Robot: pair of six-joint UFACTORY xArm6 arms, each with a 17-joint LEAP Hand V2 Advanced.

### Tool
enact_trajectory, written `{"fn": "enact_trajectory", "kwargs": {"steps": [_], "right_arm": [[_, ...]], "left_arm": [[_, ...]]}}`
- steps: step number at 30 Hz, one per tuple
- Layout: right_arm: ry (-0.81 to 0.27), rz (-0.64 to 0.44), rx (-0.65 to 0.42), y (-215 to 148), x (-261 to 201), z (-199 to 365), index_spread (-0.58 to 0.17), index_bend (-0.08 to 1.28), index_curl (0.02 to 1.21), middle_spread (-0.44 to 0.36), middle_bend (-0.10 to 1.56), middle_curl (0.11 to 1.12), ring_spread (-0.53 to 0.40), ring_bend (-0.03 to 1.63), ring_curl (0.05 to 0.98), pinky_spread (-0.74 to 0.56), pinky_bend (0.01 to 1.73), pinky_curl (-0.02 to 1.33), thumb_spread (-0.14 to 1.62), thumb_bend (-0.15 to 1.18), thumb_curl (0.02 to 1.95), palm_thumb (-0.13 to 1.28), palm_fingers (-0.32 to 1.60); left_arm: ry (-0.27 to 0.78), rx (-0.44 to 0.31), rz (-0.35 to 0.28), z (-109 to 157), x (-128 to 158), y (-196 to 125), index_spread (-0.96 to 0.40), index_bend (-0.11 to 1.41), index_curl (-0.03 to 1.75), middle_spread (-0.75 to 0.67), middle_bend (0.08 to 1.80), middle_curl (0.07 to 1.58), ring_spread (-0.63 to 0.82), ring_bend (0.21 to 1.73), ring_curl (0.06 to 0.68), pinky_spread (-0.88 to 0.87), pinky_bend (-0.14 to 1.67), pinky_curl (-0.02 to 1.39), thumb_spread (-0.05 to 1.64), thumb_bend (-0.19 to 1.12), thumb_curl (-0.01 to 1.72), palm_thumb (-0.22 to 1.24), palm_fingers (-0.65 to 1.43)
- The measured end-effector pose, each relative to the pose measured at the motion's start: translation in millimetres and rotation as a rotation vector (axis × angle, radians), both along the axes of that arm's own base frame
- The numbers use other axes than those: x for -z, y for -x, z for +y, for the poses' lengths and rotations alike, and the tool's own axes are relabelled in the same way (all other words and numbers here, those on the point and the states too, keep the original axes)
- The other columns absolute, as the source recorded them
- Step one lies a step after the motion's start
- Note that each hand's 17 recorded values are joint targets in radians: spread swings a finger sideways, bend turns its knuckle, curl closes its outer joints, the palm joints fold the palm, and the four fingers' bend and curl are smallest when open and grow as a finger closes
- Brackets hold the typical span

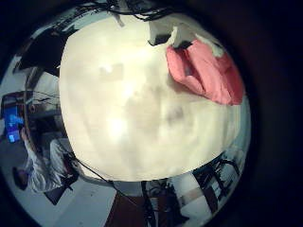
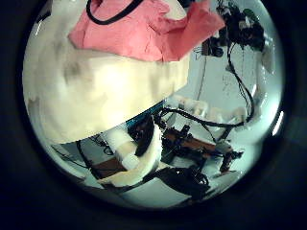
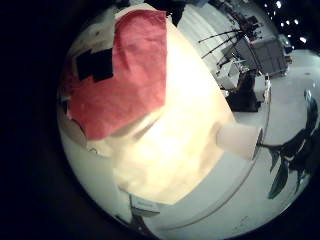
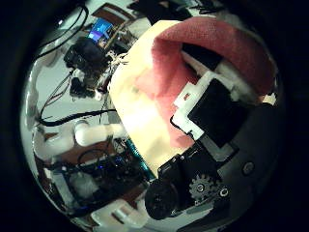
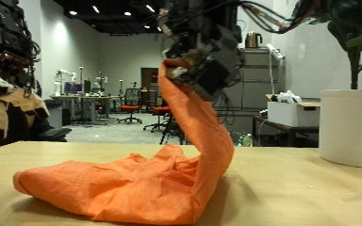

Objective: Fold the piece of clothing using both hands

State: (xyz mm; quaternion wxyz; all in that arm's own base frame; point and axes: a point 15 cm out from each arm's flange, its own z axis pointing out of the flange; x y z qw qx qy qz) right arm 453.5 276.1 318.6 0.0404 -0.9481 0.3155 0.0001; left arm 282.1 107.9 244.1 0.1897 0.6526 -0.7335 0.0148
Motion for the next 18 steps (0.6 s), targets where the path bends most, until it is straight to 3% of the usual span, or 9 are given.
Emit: {"fn": "enact_trajectory", "kwargs": {"steps": [6, 10, 13, 14, 16, 17, 18], "right_arm": [[0.005, 0.047, -0.103, -3, 47, 86, -0.274, 1.01, 0.91, -0.157, 1.23, 0.87, -0.234, 1.31, 0.772, -0.28, 1.23, 0.81, 1.17, 0.02, 0.8, 1.22, 1.07], [-0.054, 0.04, -0.119, -3, 69, 125, -0.276, 1.0, 0.92, -0.16, 1.22, 0.87, -0.234, 1.3, 0.77, -0.28, 1.21, 0.81, 1.18, 0.01, 0.81, 1.2, 1.06], [-0.096, 0.03, -0.115, -10, 86, 144, -0.281, 0.92, 0.9, -0.153, 1.19, 0.84, -0.229, 1.28, 0.737, -0.34, 1.12, 0.77, 1.21, -0.03, 0.78, 1.09, 1.04], [-0.104, 0.048, -0.107, -10, 91, 143, -0.282, 0.91, 0.89, -0.151, 1.17, 0.84, -0.233, 1.25, 0.725, -0.36, 1.1, 0.76, 1.22, -0.02, 0.78, 1.09, 0.98], [-0.113, 0.066, -0.095, -14, 98, 138, -0.245, 0.72, 0.87, -0.136, 1.11, 0.81, -0.236, 1.24, 0.722, -0.43, 1.03, 0.74, 1.25, -0.01, 0.76, 1.07, 0.63], [-0.118, 0.072, -0.092, -15, 100, 137, -0.22, 0.68, 0.87, -0.124, 1.07, 0.8, -0.236, 1.23, 0.714, -0.45, 1.02, 0.73, 1.26, -0.01, 0.76, 1.07, 0.58], [-0.125, 0.078, -0.094, -15, 101, 137, -0.12, 0.64, 0.85, -0.072, 1.0, 0.78, -0.204, 1.19, 0.707, -0.37, 0.9, 0.72, 1.26, -0.01, 0.75, 1.06, 0.29]], "left_arm": [[0.004, -0.016, -0.003, 4, -1, 16, 0.1, 0.16, 0.31, 0.24, 0.19, 0.32, 0.47, 0.51, 0.211, 0.48, 0.3, 0.31, 1.1, -0.02, 0.27, 0.23, 0.06], [0.002, -0.021, -0.016, 1, -3, 22, 0.09, 0.16, 0.31, 0.23, 0.19, 0.32, 0.46, 0.51, 0.211, 0.48, 0.3, 0.32, 1.08, -0.03, 0.27, 0.21, 0.07], [0.001, -0.021, -0.018, -1, -3, 26, 0.08, 0.16, 0.31, 0.22, 0.19, 0.32, 0.46, 0.51, 0.212, 0.48, 0.3, 0.32, 1.07, -0.03, 0.27, 0.2, 0.07], [0.001, -0.022, -0.019, -1, -3, 27, 0.08, 0.16, 0.31, 0.22, 0.19, 0.32, 0.46, 0.51, 0.212, 0.48, 0.3, 0.32, 1.07, -0.03, 0.27, 0.2, 0.07], [0.0, -0.024, -0.017, -3, -1, 28, 0.08, 0.16, 0.31, 0.21, 0.19, 0.32, 0.46, 0.51, 0.213, 0.48, 0.3, 0.32, 1.06, -0.02, 0.28, 0.19, 0.07], [0.0, -0.021, -0.016, -2, 0, 28, 0.08, 0.16, 0.3, 0.21, 0.19, 0.32, 0.46, 0.51, 0.212, 0.48, 0.3, 0.32, 1.06, -0.02, 0.28, 0.19, 0.07], [-0.001, -0.02, -0.017, -2, 0, 28, 0.08, 0.16, 0.3, 0.2, 0.2, 0.32, 0.45, 0.51, 0.212, 0.48, 0.3, 0.31, 1.06, -0.02, 0.28, 0.19, 0.08]]}}
